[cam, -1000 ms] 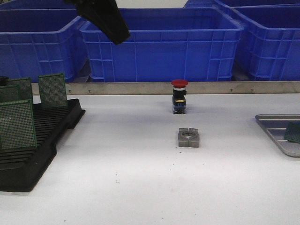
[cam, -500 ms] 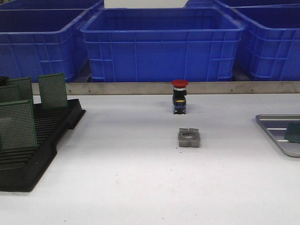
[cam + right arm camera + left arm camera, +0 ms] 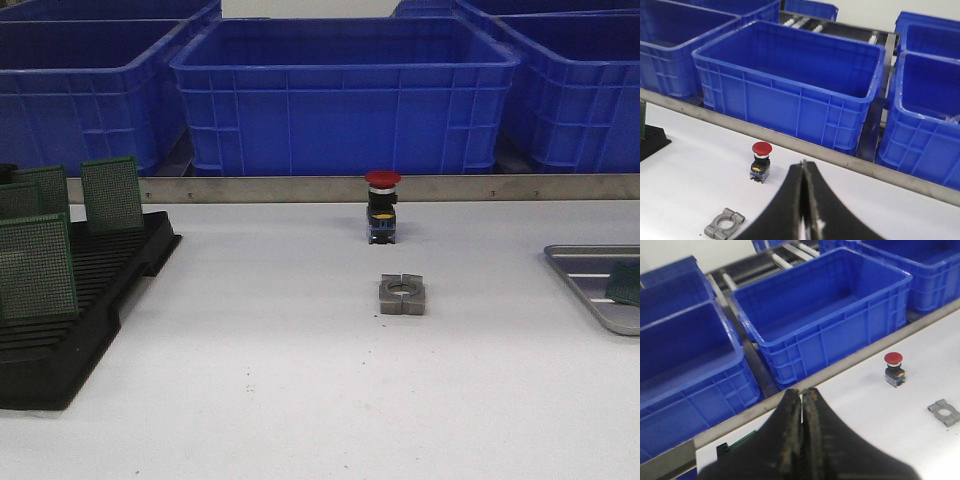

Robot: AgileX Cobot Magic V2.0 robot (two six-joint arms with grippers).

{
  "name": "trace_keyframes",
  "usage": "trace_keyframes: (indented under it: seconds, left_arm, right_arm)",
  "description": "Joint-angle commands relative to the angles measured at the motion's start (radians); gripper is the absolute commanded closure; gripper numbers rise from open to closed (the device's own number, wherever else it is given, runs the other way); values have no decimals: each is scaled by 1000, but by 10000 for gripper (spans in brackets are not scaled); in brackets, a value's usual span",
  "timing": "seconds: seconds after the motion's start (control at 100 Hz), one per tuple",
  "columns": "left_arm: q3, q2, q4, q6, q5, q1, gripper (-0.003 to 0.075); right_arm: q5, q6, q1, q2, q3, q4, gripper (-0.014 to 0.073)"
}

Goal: Place circuit board on tray

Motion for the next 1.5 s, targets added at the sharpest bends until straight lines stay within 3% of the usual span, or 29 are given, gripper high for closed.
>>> trace_keyframes:
  seconds: [0.0,0.25,0.42,1.19,1.28,1.35,1.49]
  left_arm:
    - [78,-133,-35,0,-123,1,737]
    - [324,-493,-56,0,-140,1,737]
    - [400,-641,-56,0,-142,1,737]
    - [421,-627,-56,0,-138,1,737]
    - [429,-627,26,-7,-148,1,737]
    - [452,-627,157,-143,-171,1,737]
    - [530,-627,457,-688,-186,43,737]
  right_arm:
    - [-1,-29,-1,-86,12,40,653]
    - [-2,-36,-1,-272,112,40,653]
    - [0,-36,-1,-302,126,40,653]
    - [0,-36,-1,-302,126,40,653]
    - [0,-36,-1,-302,126,40,653]
    - [0,-36,-1,-302,126,40,653]
    - [0,-36,-1,-302,126,40,653]
